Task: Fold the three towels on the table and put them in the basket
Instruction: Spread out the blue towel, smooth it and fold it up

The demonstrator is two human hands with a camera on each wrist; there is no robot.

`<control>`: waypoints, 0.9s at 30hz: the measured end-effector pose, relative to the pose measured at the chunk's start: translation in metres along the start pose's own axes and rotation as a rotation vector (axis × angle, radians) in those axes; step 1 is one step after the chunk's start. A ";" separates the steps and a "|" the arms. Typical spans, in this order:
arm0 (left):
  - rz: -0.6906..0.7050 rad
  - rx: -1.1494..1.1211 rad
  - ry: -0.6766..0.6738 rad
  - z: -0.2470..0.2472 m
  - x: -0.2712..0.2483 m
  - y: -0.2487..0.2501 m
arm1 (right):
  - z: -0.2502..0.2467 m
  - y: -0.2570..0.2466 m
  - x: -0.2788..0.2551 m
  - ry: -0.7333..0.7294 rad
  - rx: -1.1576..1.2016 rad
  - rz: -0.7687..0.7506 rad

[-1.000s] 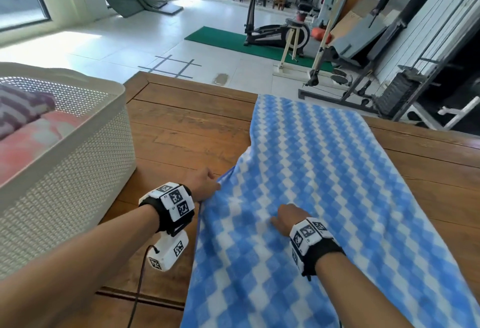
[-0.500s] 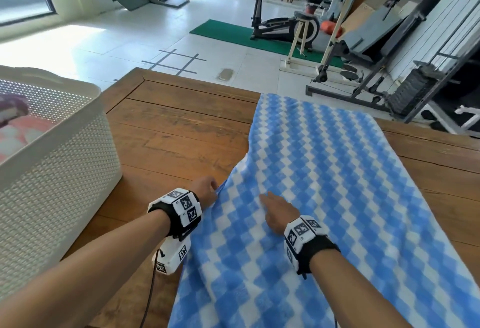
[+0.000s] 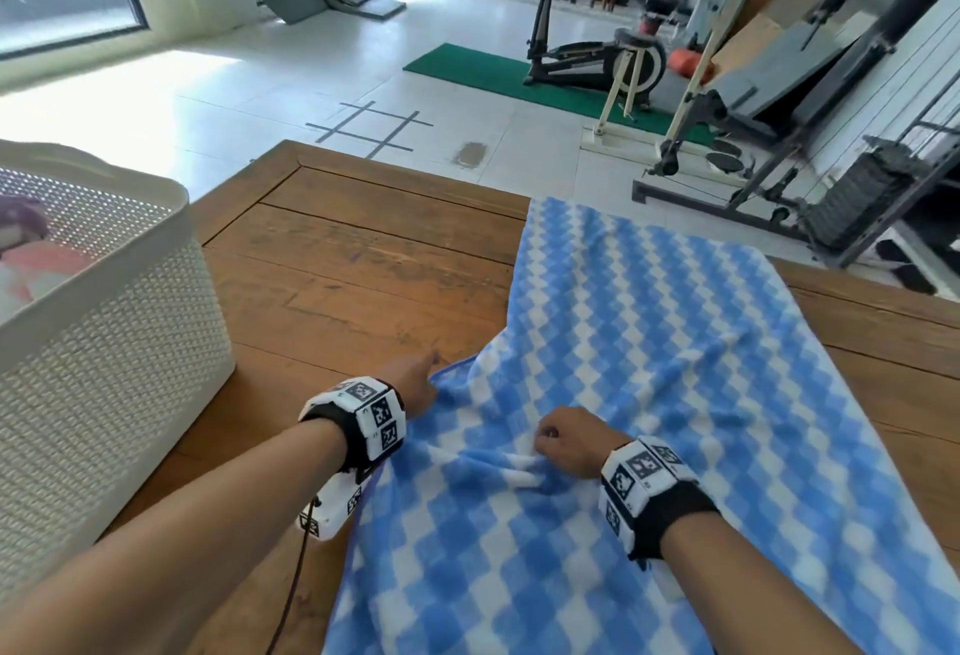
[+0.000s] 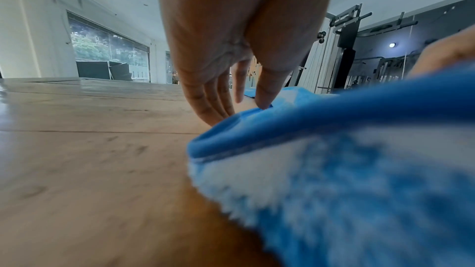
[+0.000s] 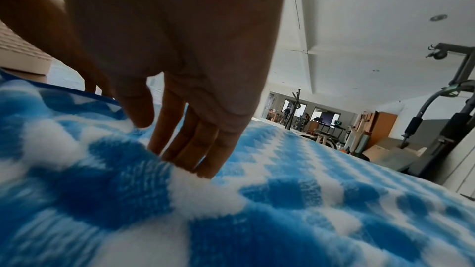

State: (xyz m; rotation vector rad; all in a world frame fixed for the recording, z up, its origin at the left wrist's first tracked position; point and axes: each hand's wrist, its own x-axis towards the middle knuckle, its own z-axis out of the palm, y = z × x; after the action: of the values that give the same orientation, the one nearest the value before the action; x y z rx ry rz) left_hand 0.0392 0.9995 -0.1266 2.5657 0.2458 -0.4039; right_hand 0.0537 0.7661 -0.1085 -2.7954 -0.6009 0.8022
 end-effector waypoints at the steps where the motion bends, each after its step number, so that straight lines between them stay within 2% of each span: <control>1: 0.008 0.027 0.000 0.001 0.006 0.005 | -0.002 0.003 0.005 0.030 -0.014 -0.004; 3: 0.027 0.101 -0.002 0.001 0.018 0.014 | -0.006 0.008 0.014 0.083 -0.036 0.000; 6: 0.030 0.278 -0.031 0.002 0.028 0.020 | -0.009 0.012 0.024 0.060 -0.083 -0.018; 10: -0.152 0.437 0.064 -0.020 0.026 0.007 | -0.014 0.011 0.036 0.086 -0.241 -0.002; 13: -0.225 0.403 -0.026 -0.038 0.026 -0.008 | -0.027 0.005 0.048 0.109 -0.226 0.032; 15: -0.202 0.331 -0.027 -0.043 0.031 -0.008 | -0.035 0.002 0.060 0.109 -0.205 0.007; 17: -0.148 0.229 0.032 -0.041 0.041 -0.003 | -0.037 -0.002 0.072 0.097 -0.195 -0.052; 20: -0.018 0.153 0.094 -0.032 0.062 0.010 | -0.035 -0.005 0.086 0.070 -0.186 -0.100; 23: 0.106 0.321 -0.001 -0.025 0.077 0.020 | -0.031 -0.002 0.096 0.072 -0.229 -0.137; 25: 0.122 0.485 -0.053 -0.021 0.080 0.021 | -0.031 0.000 0.098 0.139 -0.275 -0.150; 27: 0.094 0.556 -0.061 -0.021 0.079 0.021 | -0.032 0.001 0.098 0.183 -0.304 -0.140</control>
State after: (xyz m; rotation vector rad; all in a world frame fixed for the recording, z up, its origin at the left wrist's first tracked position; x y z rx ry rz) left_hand 0.1239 1.0005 -0.1261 3.0830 -0.0174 -0.5787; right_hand 0.1476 0.8052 -0.1278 -3.0053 -0.9417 0.4542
